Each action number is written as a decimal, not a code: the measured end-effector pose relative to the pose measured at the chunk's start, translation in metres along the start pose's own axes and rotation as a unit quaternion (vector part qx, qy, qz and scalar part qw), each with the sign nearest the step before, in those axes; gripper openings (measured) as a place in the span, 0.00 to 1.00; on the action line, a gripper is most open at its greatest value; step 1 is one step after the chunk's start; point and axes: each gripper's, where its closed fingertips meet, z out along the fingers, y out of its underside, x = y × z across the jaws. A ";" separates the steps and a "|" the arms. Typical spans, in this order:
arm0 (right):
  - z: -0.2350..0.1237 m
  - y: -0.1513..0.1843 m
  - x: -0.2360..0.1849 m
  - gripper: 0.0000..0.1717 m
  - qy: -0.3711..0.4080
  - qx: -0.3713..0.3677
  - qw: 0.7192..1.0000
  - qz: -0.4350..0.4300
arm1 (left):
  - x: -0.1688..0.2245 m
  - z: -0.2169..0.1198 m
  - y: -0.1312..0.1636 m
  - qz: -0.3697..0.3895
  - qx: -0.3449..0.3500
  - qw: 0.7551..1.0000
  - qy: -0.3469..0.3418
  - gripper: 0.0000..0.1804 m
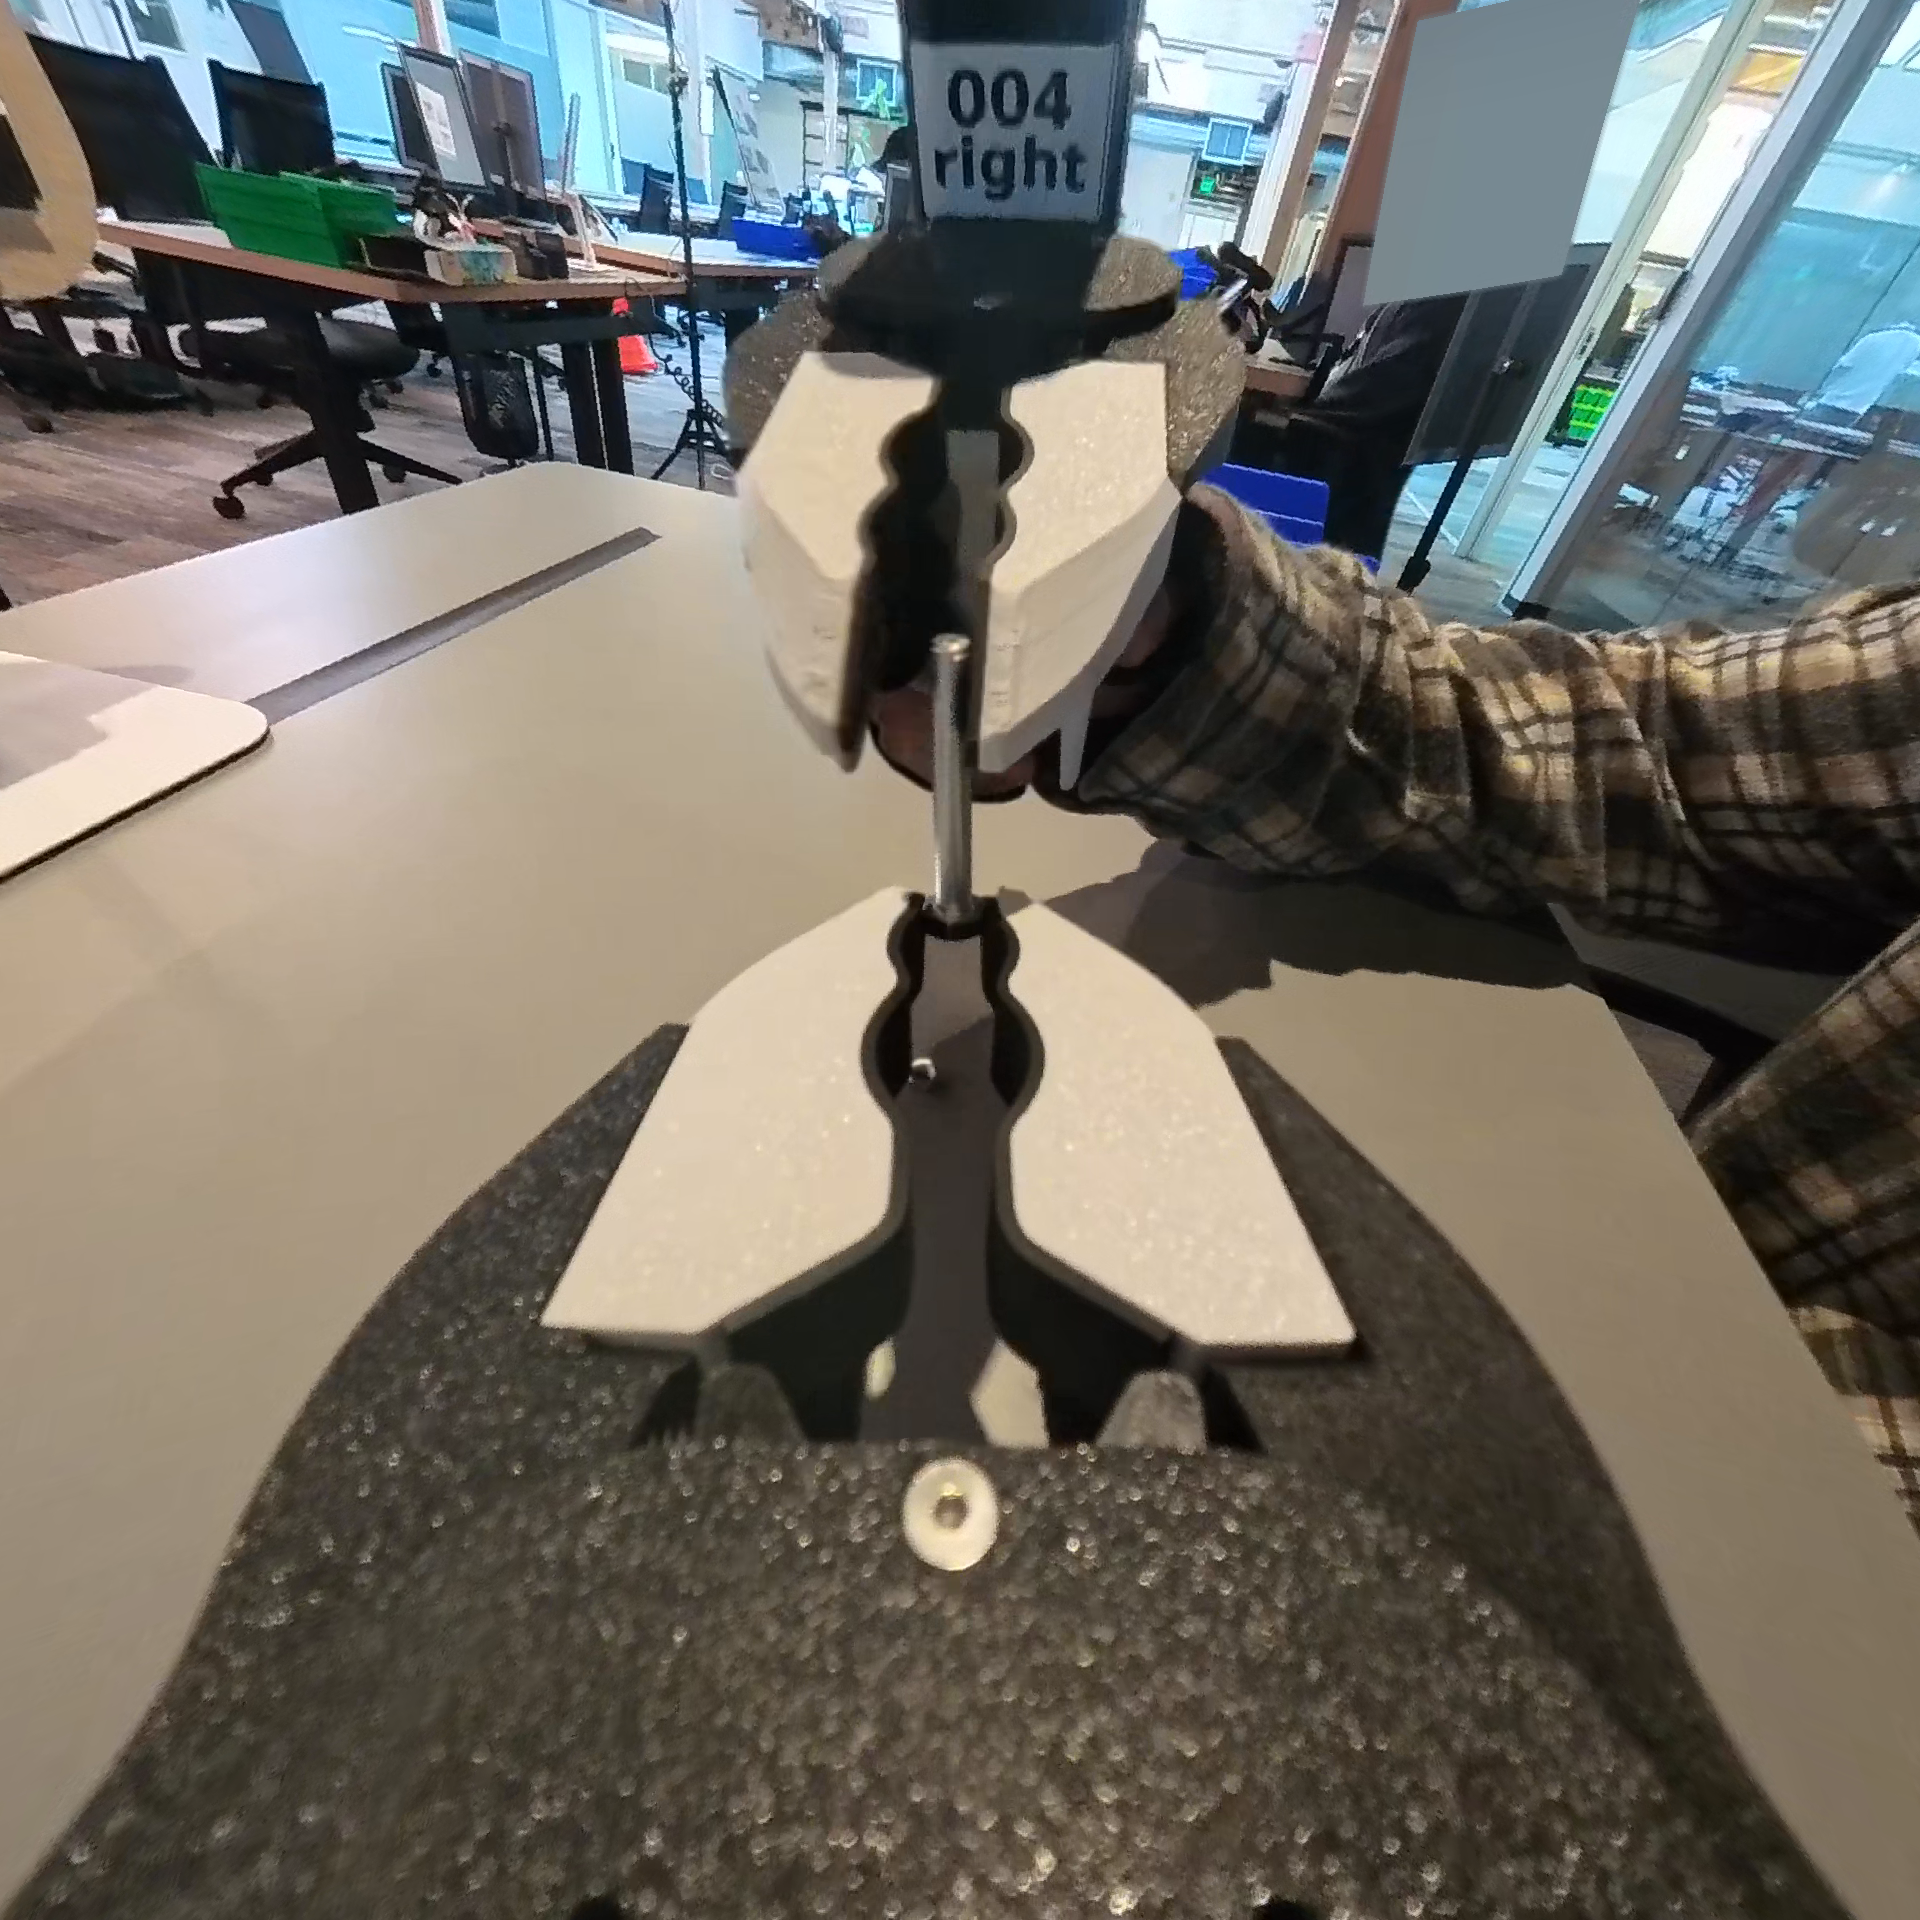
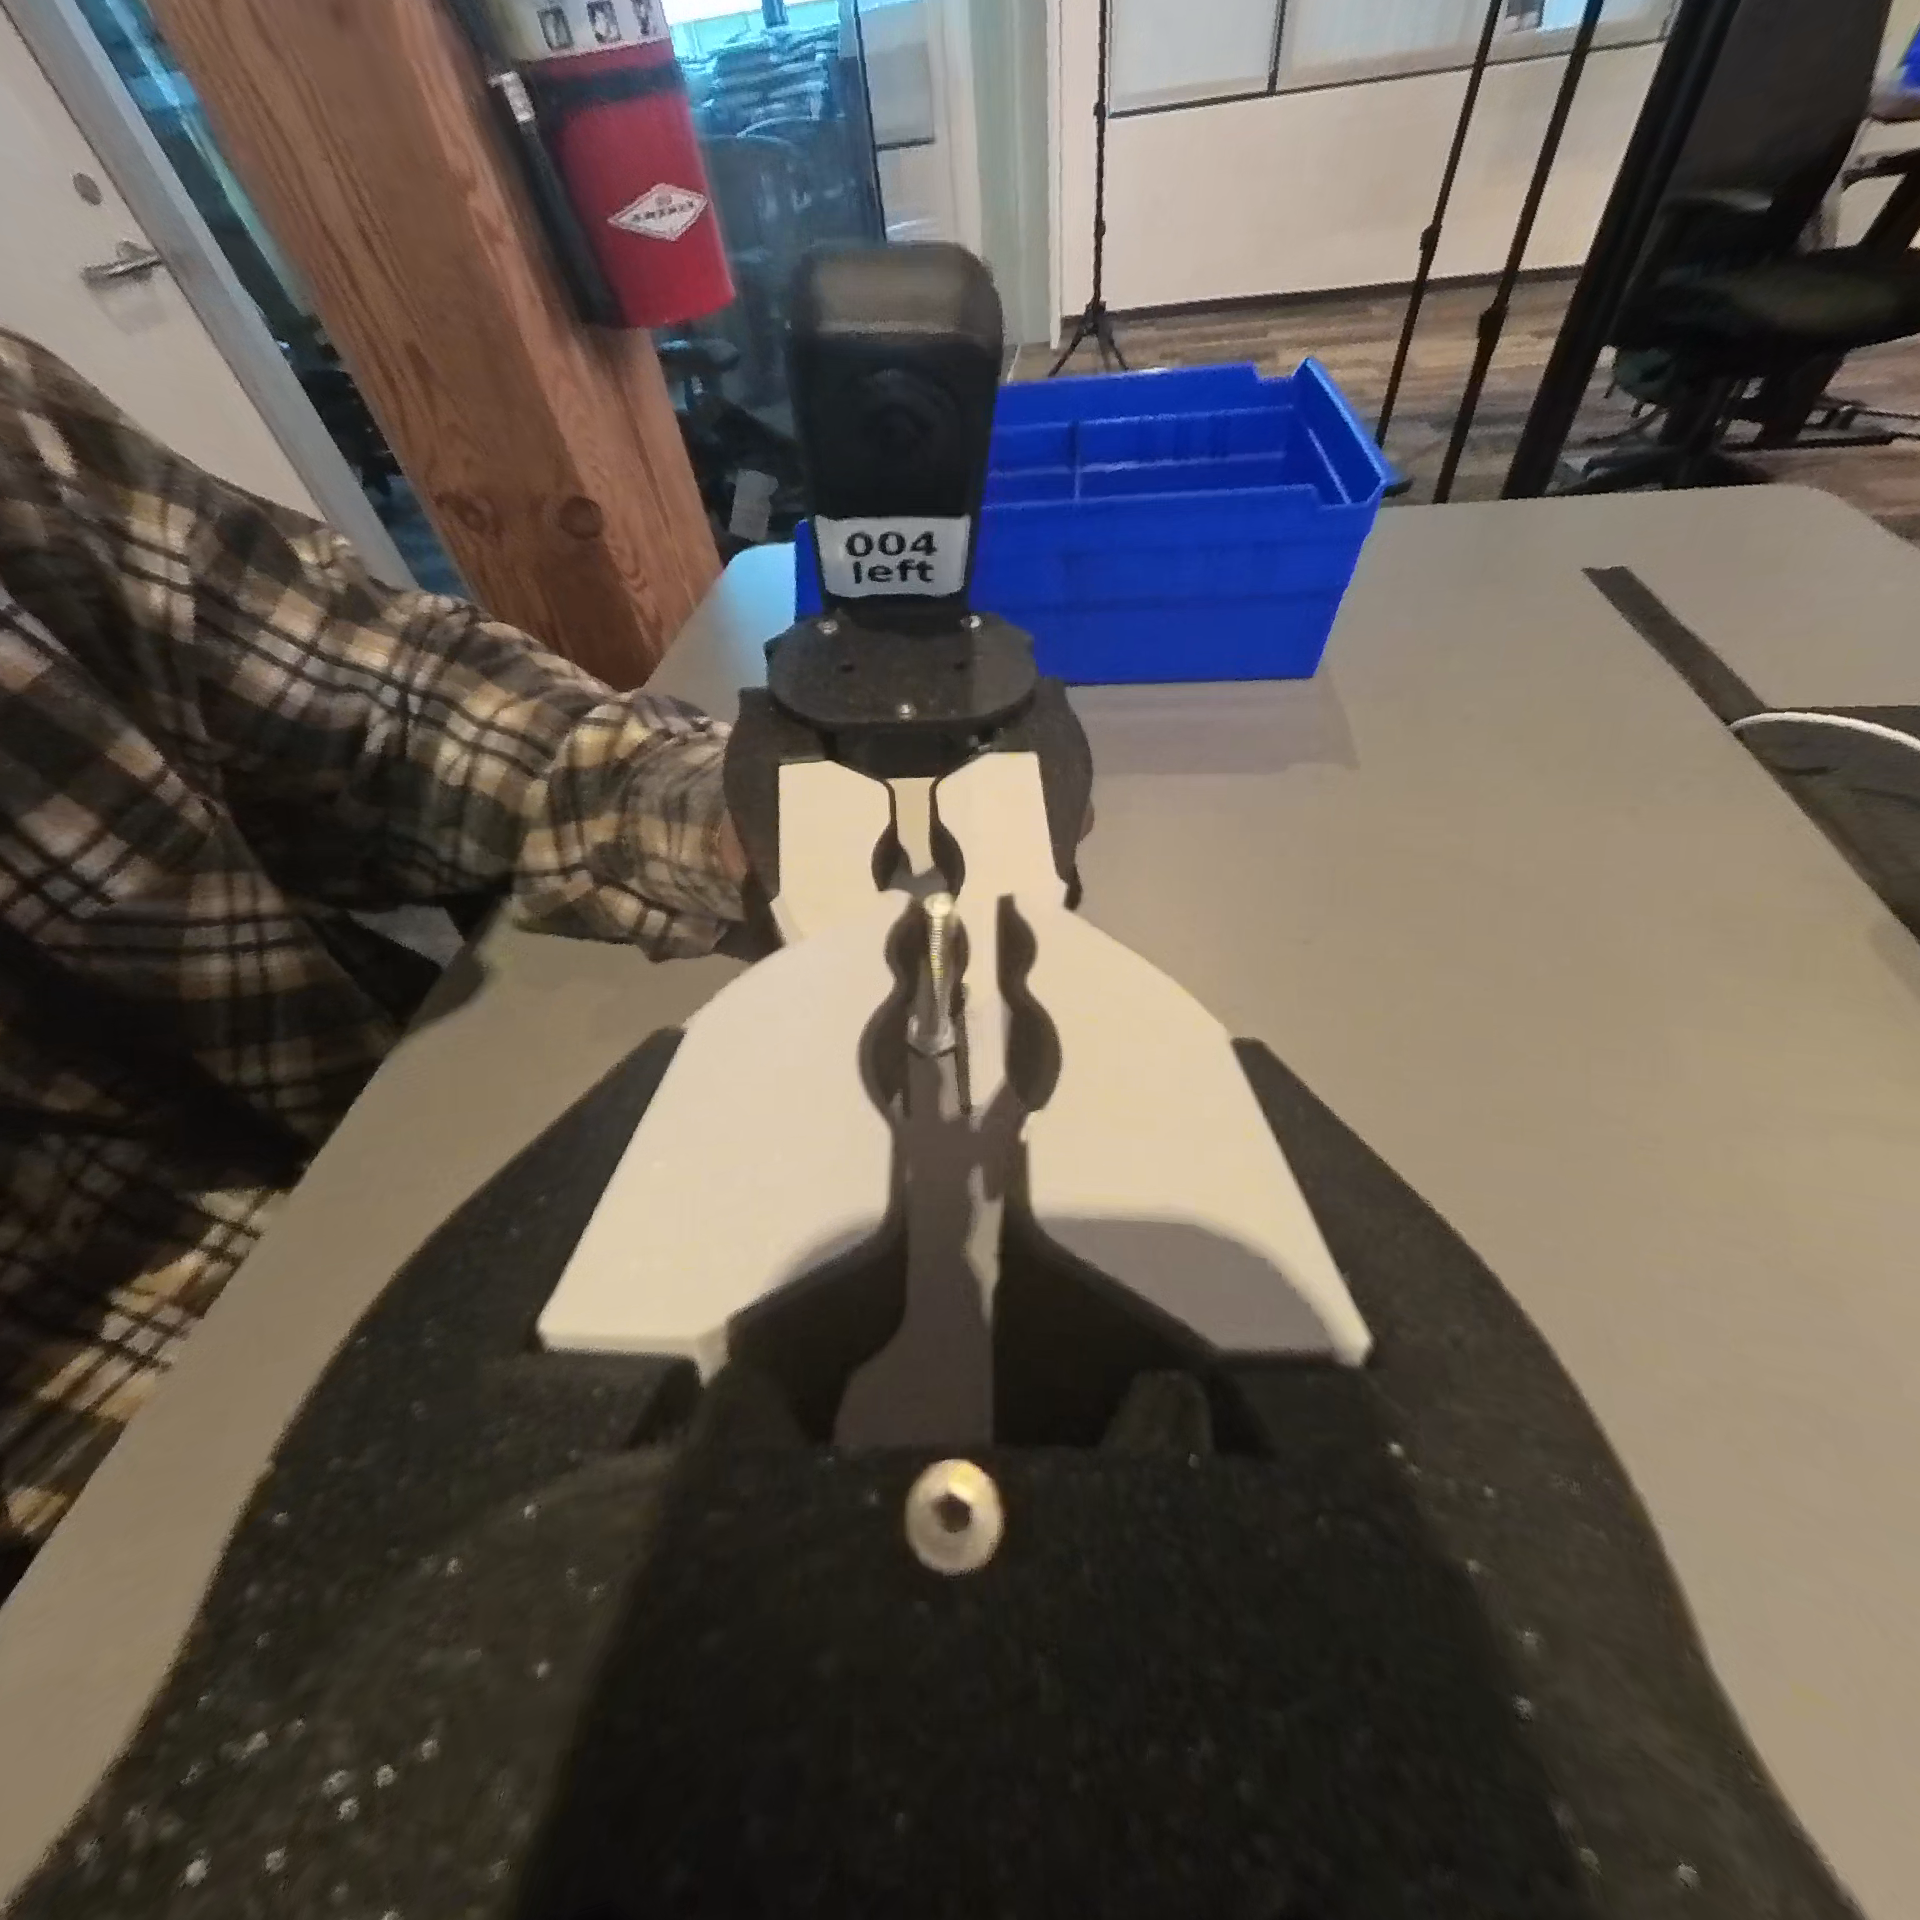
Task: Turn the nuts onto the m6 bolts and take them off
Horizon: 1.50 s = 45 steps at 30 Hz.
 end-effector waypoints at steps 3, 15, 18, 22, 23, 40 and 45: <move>-0.002 -0.001 0.006 0.14 0.027 0.002 1.000 0.007 | -0.001 -0.003 -0.005 0.001 0.010 1.000 -0.004 0.05; -0.055 0.081 -0.010 0.34 0.215 -0.197 0.955 0.060 | -0.044 -0.039 -0.011 -0.019 0.036 0.995 -0.089 0.05; -0.068 0.096 -0.018 0.31 0.213 -0.288 0.933 0.043 | -0.050 -0.044 -0.010 0.004 0.021 0.994 -0.109 0.05; -0.082 0.106 -0.018 0.30 0.184 -0.427 0.885 -0.005 | -0.054 -0.046 -0.004 0.026 -0.004 0.992 -0.125 0.05; -0.083 0.107 -0.016 0.29 0.172 -0.453 0.875 -0.016 | -0.056 -0.047 -0.002 0.030 -0.010 0.991 -0.128 0.05; -0.031 0.146 0.002 0.13 0.027 -0.470 0.882 -0.041 | -0.066 -0.046 0.013 0.029 -0.045 0.990 -0.128 0.05; -0.029 0.150 0.005 0.10 0.010 -0.501 0.863 -0.068 | -0.065 -0.046 0.012 0.032 -0.047 0.990 -0.129 0.05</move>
